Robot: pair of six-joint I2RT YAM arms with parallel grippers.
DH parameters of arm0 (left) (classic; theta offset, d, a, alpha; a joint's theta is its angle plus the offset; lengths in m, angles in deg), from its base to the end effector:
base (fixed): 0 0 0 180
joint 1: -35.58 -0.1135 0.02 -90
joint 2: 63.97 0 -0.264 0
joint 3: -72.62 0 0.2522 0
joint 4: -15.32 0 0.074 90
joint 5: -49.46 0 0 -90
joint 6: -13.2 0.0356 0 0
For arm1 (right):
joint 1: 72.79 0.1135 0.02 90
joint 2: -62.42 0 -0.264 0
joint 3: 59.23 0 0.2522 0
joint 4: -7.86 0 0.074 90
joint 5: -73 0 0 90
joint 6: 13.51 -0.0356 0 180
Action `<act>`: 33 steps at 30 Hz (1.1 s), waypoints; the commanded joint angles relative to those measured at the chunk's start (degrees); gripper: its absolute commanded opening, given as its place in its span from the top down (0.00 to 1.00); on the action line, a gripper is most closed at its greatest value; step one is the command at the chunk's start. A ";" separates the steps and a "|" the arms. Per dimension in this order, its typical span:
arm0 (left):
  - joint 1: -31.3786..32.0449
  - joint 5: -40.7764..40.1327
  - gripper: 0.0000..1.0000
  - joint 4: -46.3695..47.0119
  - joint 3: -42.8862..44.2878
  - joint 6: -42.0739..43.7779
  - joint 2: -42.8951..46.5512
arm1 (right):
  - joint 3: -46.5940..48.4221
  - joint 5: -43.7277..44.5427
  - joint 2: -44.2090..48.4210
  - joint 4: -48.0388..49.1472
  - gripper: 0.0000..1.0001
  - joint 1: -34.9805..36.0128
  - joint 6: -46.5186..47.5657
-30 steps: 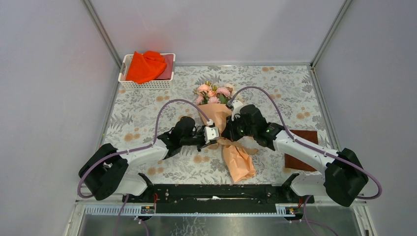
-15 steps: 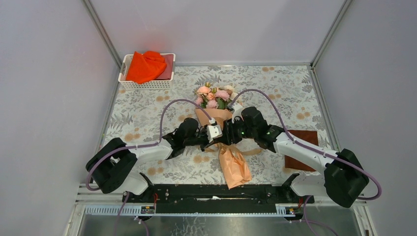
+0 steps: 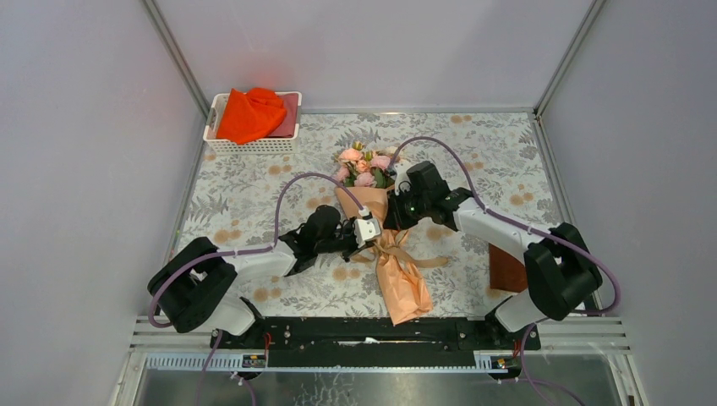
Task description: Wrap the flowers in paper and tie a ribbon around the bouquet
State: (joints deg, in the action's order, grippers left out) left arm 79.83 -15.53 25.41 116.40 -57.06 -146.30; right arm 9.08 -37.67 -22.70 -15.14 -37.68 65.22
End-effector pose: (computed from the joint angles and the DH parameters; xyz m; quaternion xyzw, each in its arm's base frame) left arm 0.1868 -0.2030 0.1673 0.5384 0.6527 -0.2878 0.4486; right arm 0.2557 0.1951 0.2349 -0.2585 0.8560 0.3136 0.3196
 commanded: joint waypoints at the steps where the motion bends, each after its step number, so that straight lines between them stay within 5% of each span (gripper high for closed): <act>1: 0.22 0.11 1.00 2.20 -0.99 2.08 0.45 | 1.61 -4.97 -2.55 -0.99 0.99 0.04 2.15; 20: 0.34 -0.01 1.00 3.83 -1.27 2.49 -0.29 | -2.17 -19.24 -7.53 5.03 1.00 0.04 3.45; 33: 0.28 1.44 1.00 3.49 -1.30 2.53 -0.51 | -8.90 -24.53 -7.33 19.20 0.95 0.04 -2.94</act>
State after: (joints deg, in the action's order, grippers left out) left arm 79.85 -15.07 25.55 115.51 -55.55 -146.41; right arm 1.10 -58.82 -31.53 -2.44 -37.68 64.13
